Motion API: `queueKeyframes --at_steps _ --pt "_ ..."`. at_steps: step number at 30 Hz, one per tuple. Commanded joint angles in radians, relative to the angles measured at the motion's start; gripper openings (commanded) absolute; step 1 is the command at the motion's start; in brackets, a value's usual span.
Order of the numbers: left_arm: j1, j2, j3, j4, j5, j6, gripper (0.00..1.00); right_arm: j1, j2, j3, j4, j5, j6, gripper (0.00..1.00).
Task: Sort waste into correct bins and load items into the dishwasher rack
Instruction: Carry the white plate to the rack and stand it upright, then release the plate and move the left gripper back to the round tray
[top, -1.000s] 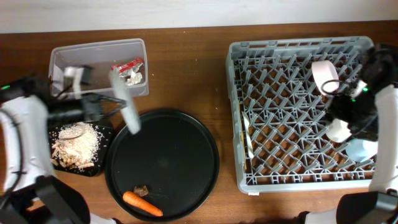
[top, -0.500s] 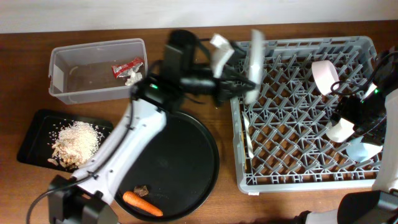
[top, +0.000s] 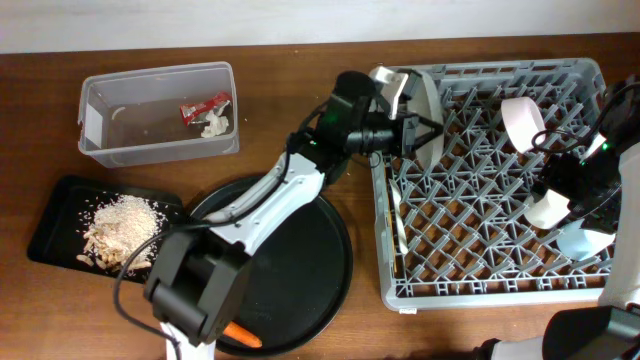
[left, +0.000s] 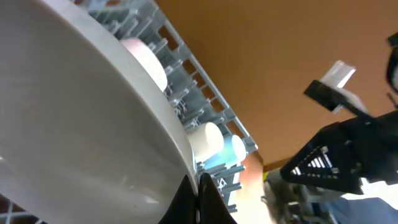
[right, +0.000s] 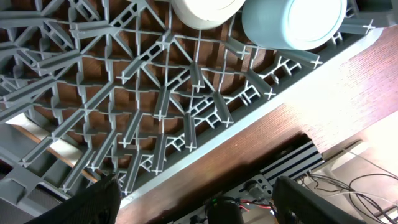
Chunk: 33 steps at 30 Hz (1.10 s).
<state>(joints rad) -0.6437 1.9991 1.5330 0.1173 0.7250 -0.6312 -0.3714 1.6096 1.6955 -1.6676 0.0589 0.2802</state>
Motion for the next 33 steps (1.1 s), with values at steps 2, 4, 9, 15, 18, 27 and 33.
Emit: queueKeyframes --at_steps 2,4,9,15,18,27,33 --pt "0.005 0.053 0.006 -0.021 0.049 -0.024 0.0 0.005 0.001 -0.004 0.003 -0.003 0.005 0.81" --pt "0.022 0.057 0.006 -0.051 0.061 -0.009 0.0 0.005 0.001 -0.004 0.003 -0.003 0.005 0.81" --pt "0.117 0.056 0.006 -0.26 0.178 0.0 0.29 0.005 0.001 -0.004 0.003 -0.002 0.005 0.81" --pt "0.244 0.051 0.006 -0.502 0.234 0.11 0.54 0.005 0.001 -0.004 0.004 -0.002 0.005 0.81" --pt "0.263 0.024 0.006 -0.562 0.247 0.183 0.54 0.005 0.001 -0.004 0.008 -0.028 0.0 0.82" --pt "0.391 -0.192 0.006 -1.366 -0.499 0.386 0.55 0.017 0.001 -0.162 0.236 -0.388 -0.221 0.04" --pt "0.47 -0.263 0.006 -1.555 -0.602 0.386 0.55 0.215 0.003 -0.337 0.565 -0.404 -0.22 0.04"
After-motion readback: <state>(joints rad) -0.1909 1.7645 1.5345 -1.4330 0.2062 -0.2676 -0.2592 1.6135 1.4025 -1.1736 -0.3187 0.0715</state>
